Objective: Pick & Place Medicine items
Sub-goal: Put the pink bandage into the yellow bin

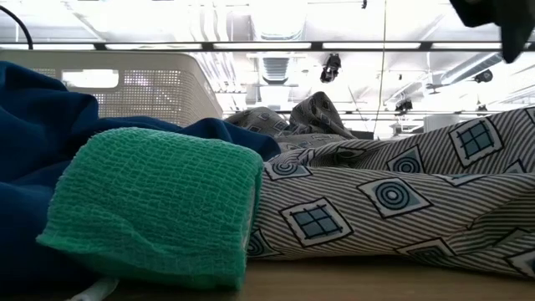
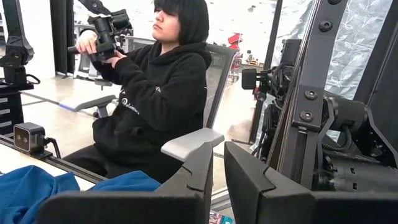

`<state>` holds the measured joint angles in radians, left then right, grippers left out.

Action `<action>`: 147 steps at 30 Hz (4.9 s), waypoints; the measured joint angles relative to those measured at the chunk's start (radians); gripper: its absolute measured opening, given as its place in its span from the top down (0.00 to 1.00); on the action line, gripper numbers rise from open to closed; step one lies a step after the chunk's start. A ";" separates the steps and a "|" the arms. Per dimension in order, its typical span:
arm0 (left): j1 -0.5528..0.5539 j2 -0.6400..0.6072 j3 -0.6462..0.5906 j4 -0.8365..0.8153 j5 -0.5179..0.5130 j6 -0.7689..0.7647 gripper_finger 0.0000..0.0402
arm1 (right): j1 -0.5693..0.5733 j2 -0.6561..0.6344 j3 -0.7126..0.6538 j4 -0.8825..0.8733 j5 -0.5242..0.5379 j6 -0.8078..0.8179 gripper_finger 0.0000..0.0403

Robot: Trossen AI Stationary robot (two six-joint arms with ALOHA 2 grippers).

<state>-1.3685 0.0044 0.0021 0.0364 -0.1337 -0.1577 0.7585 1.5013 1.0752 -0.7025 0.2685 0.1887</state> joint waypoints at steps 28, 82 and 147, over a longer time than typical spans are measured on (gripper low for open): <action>0.000 0.000 0.000 0.000 0.000 0.000 0.88 | -0.199 0.002 -0.063 0.064 -0.191 -0.338 0.23; 0.000 0.000 0.000 0.000 0.000 0.000 0.88 | -0.247 0.006 -0.452 0.616 -0.269 -0.353 0.35; 0.000 0.000 0.000 0.000 0.000 0.000 0.88 | -0.185 -0.484 -0.426 0.417 -0.426 0.341 0.55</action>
<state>-1.3684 0.0044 0.0019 0.0364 -0.1339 -0.1577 0.5739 1.0175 0.6489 -0.2860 -0.1578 0.5301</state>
